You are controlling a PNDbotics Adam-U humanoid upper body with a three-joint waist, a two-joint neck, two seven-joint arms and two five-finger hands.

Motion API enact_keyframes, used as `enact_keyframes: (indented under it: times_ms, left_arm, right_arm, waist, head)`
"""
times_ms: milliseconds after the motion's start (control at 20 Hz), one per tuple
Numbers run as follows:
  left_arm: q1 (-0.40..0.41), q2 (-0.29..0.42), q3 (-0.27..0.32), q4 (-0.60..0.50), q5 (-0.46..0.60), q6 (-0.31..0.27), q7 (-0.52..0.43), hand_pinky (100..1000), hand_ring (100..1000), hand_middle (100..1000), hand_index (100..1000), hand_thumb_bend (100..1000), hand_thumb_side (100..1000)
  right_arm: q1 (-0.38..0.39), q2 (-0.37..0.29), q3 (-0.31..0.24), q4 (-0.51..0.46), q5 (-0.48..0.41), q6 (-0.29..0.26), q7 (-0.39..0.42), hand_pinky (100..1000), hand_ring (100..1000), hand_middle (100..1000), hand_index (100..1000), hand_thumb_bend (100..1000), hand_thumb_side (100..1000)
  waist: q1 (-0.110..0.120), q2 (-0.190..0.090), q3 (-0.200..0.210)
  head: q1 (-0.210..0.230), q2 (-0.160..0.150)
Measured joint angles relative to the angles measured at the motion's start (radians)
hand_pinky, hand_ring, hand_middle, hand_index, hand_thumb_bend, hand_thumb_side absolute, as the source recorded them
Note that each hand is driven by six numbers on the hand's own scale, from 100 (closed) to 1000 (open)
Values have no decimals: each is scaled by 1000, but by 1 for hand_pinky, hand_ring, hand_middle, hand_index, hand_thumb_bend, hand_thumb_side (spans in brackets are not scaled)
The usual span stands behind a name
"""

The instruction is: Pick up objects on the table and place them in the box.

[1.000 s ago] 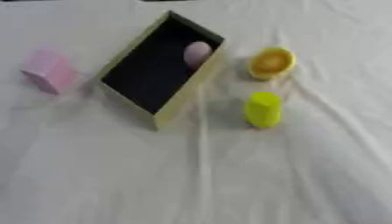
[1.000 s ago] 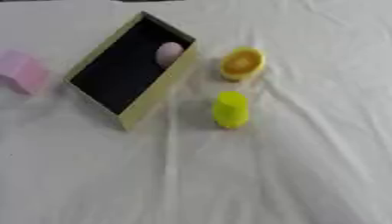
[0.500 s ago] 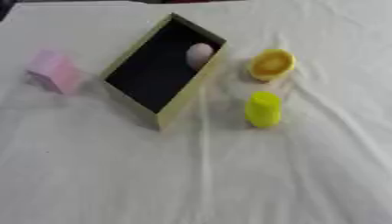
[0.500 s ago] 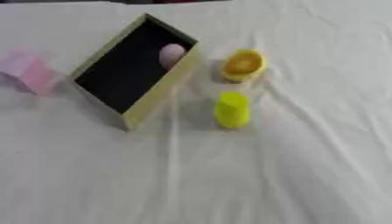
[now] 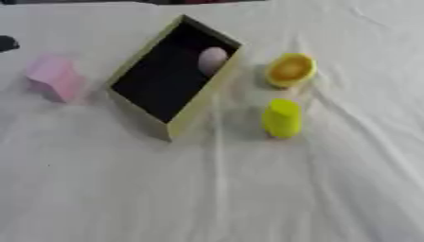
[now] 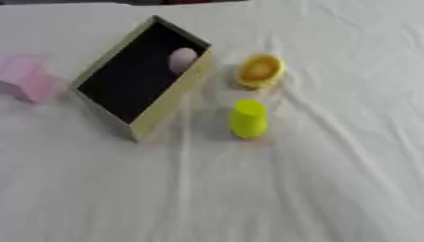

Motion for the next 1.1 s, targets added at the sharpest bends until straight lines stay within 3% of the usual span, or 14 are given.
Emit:
enact_keyframes:
  times_ms: [300,350,550,1100]
  left_arm:
    - [-32,-18,-54,80,-60,-52,-104,873,847,822,908,739,109]
    - [-37,-22,-59,89,-66,-57,-121,875,851,824,907,740,108]
    - [-52,-35,-71,121,-82,-67,-169,881,858,831,908,746,100]
    - [-91,-98,-89,229,-160,-79,-212,884,873,849,927,742,100]
  right_arm:
    - [-6,-4,9,0,0,0,7,901,914,758,911,100,658]
    - [-9,-4,12,0,0,1,9,902,914,756,911,100,626]
    - [-11,-4,18,0,-1,5,17,902,915,754,911,100,657]
    - [-10,-4,21,0,-1,10,29,904,917,751,911,100,657]
  waist:
    - [6,-1,0]
    - [6,-2,0]
    - [6,-3,-1]
    - [6,-3,-12]
  head:
    - [0,0]
    - [1,0]
    - [3,0]
    - [17,1]
